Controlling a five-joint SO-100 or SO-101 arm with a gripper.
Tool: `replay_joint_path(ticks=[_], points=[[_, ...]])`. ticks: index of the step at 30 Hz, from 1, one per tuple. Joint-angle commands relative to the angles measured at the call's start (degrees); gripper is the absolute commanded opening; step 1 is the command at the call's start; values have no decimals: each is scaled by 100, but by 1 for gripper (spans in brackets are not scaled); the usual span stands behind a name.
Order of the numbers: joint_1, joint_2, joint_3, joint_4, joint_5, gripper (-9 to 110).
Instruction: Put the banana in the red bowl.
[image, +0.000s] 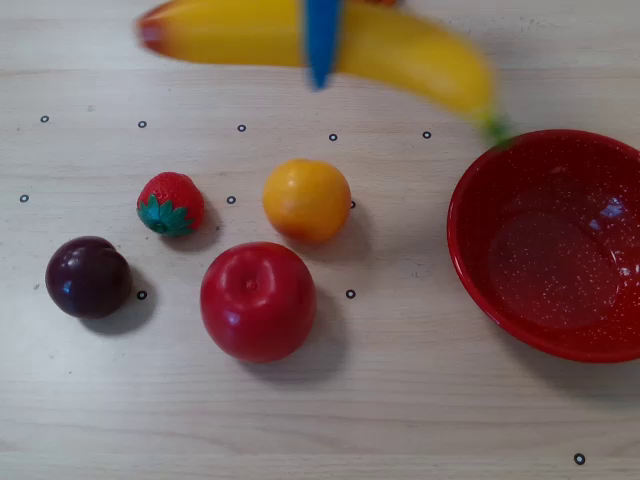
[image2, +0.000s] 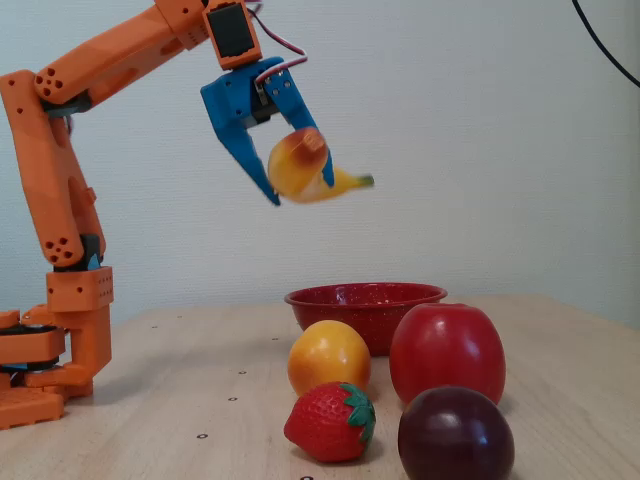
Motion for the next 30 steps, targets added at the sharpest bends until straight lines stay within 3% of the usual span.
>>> replay_joint_path(ticks=[1, 10, 19, 30], points=[[396, 712, -510, -246, -396, 0], [2057, 1424, 1099, -2602, -308, 0], [2856, 1310, 2909, -5133, 571, 0], [3146, 281, 3647, -6407, 1213, 2]])
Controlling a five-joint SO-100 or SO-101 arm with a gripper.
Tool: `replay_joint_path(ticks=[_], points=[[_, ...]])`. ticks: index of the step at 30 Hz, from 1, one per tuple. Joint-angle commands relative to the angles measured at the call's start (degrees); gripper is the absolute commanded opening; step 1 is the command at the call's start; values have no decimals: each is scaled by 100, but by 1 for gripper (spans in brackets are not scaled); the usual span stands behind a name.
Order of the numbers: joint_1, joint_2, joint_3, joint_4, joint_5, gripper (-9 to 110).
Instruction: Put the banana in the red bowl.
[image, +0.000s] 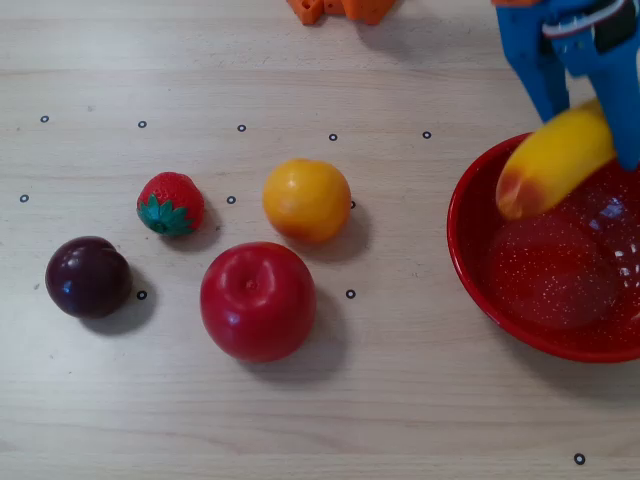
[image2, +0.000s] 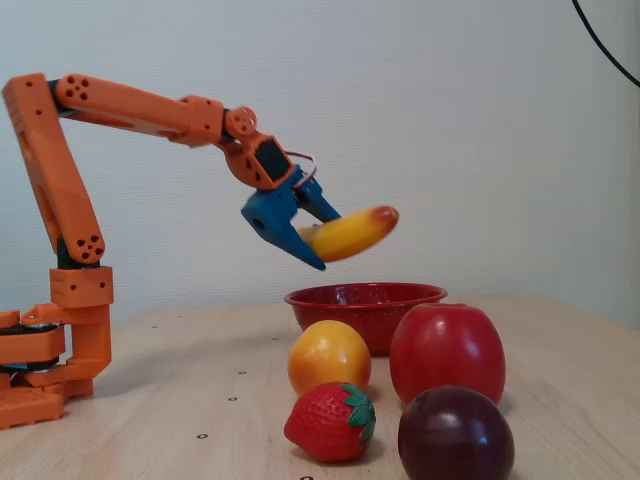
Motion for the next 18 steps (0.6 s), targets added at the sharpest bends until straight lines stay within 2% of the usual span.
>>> replay_joint_path(ticks=[1, 5, 10, 14, 18], points=[[18, 220, -369, -308, 167, 3], [-132, -97, -439, -325, -114, 22], [-281, -281, -422, -334, -167, 31], [-396, -290, -439, -308, -237, 30], [-519, -211, -703, -141, -466, 18]])
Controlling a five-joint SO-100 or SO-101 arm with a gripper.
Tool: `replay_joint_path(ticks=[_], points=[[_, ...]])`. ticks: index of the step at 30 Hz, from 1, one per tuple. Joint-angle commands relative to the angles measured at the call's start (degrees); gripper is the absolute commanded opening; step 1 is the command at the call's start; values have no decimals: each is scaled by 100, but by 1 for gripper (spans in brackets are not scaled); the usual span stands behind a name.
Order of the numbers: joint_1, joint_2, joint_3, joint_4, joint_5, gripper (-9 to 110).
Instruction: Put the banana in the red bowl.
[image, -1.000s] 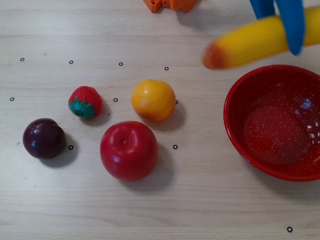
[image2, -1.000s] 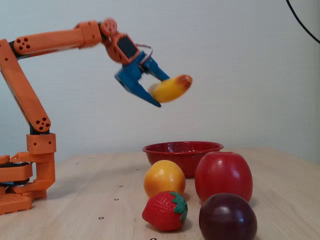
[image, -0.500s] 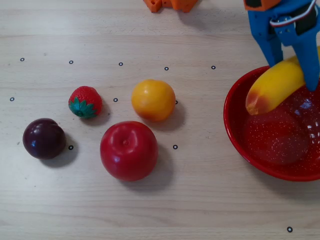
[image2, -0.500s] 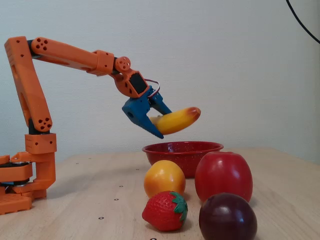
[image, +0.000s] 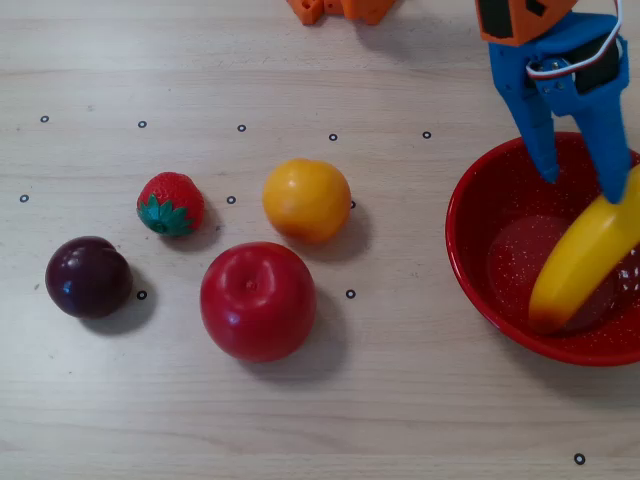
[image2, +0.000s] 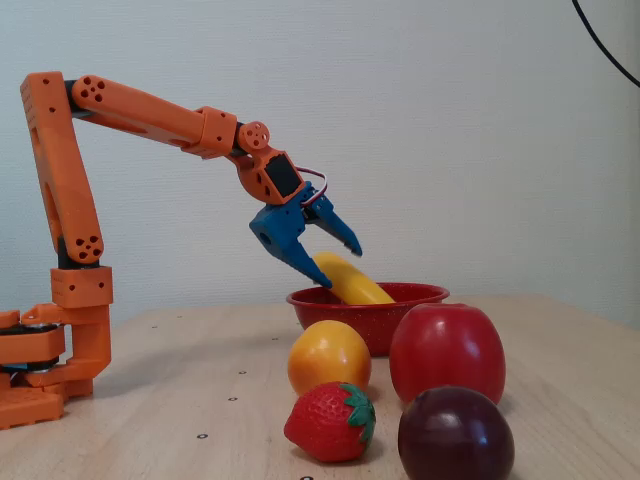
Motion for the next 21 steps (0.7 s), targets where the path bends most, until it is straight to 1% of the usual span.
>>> replay_joint_path(ticks=[1, 2, 4, 5, 13, 21], points=[[-308, 308, -756, 79, -255, 15], [-343, 343, -844, 185, -308, 12], [-404, 422, -1020, 387, -387, 2], [-439, 457, -1116, 519, -413, 0], [-756, 835, -1767, 1723, -773, 0], [-1433, 1547, -1529, 2232, -844, 0]])
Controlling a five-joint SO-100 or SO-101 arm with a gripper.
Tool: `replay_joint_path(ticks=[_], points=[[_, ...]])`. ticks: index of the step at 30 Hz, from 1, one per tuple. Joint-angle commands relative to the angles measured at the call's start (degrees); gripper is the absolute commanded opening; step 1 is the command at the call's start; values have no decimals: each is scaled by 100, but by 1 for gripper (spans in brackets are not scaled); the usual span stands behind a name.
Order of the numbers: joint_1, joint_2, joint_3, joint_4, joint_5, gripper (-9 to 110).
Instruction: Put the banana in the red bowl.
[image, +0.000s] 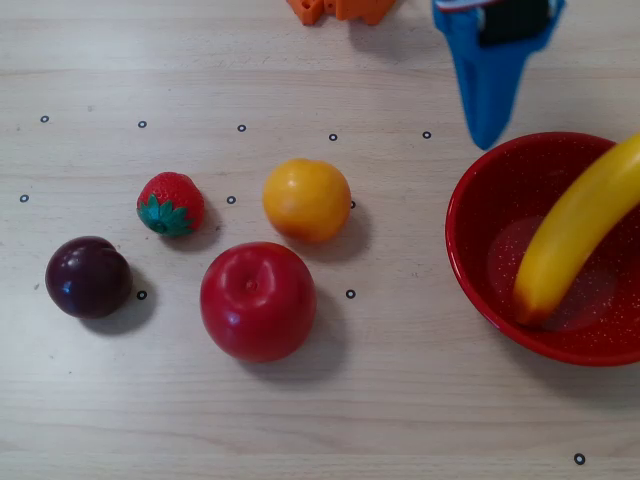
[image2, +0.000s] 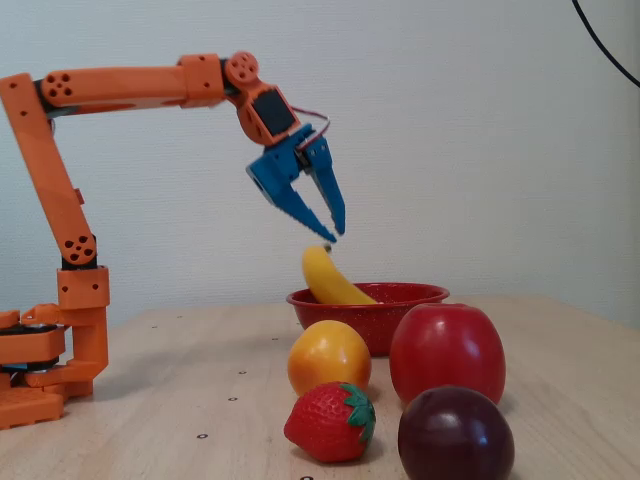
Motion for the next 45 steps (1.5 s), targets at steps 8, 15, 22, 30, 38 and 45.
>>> replay_joint_path(ticks=[8, 15, 22, 30, 38, 45], points=[[-976, 2039, 1274, -97, 264, 0], [-1494, 3621, 3270, -589, 536, 0], [-1837, 5607, 5546, -1503, 888, 0], [-1881, 7304, 6996, -1406, 853, 0], [-1863, 7980, 7963, -1731, 879, 0], [-1819, 7980, 8437, -2048, 879, 0]])
